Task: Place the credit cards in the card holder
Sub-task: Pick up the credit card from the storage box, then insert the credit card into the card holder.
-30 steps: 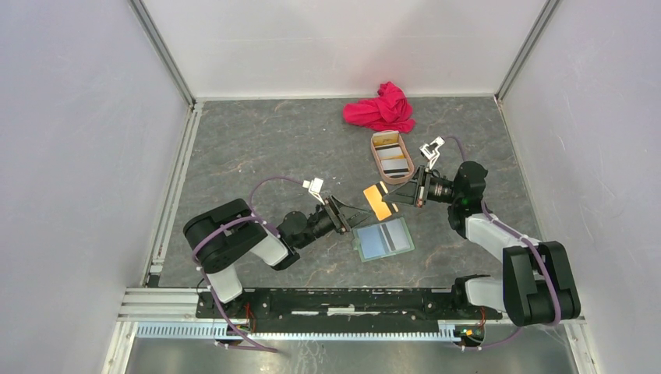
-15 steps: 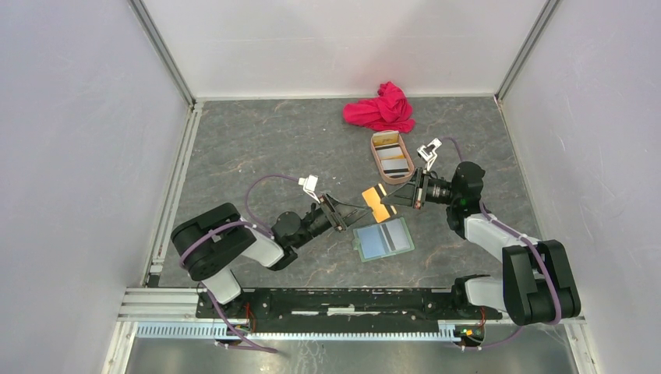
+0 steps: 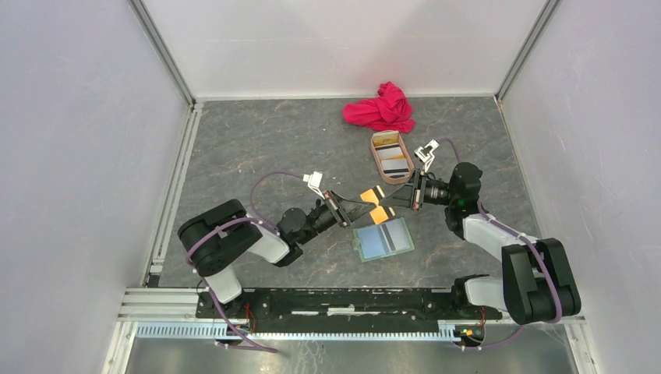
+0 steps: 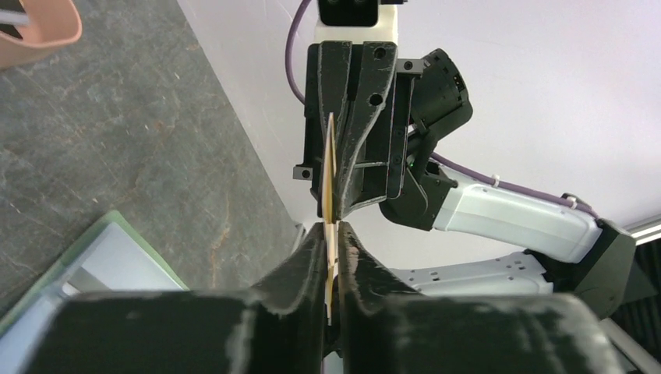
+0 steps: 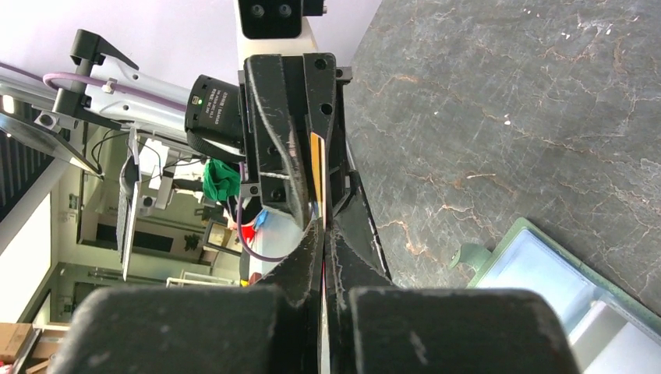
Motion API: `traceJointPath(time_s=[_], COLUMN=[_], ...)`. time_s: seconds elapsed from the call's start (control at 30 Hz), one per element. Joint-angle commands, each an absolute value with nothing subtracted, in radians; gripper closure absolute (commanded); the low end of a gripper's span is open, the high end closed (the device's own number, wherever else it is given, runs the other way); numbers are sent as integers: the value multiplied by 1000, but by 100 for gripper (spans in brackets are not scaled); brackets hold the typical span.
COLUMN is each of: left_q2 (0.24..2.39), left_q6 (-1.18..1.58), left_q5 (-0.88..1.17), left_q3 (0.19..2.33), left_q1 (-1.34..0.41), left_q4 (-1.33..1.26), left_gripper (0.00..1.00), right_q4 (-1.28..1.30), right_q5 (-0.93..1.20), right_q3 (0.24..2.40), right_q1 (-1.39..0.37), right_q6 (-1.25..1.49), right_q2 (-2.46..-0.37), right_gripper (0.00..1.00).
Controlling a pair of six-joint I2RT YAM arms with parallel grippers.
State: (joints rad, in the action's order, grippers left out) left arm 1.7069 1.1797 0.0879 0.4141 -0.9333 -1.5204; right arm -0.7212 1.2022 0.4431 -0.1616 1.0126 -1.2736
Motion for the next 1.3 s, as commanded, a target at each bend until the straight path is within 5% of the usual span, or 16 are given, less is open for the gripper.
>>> traceJointPath(time_s=[0.0,0.07,0.1,0.17,0.2,0.33,0.57,0.83,1.27], left_q2=[1727,1725,1720,1708,1702,1703,1696,1662,1831], left_q6=[1198,1196,1194,1182,1182,1236,1272,1216,1259], left_q5=[125,136,138,139,145,231,350,257,302], left_q3=[447,443,437,408,390,326,337,427,466], left_q1=[-932,-933,-932,-928,-926,-892,-892,-936,-951], left_q4=[-1737,-1737,-1736,-1737,-1738,-1737,-1496,-1125,-1099], left_gripper=[97,98,98,98,98,98,98,97,98], right_q4=[-738,-729,-705,-554,-400,81,98,132,254], right_q5=[1193,1202,1215,1242,1247,1200,1063,943,940], right_q3=[437,445,457,514,566,709,597,583,629], right_q1=[-164,-165,-165,-164,-160,-108,31,41,33], right_q6=[985,951,903,673,521,-53,-219,-265,-353], right_q2=[-1269,-1264,-1258,-1241,-1234,-1187,-1085,-1161,-1285], right_gripper=[100,95,83,35,24,10,16,59,61])
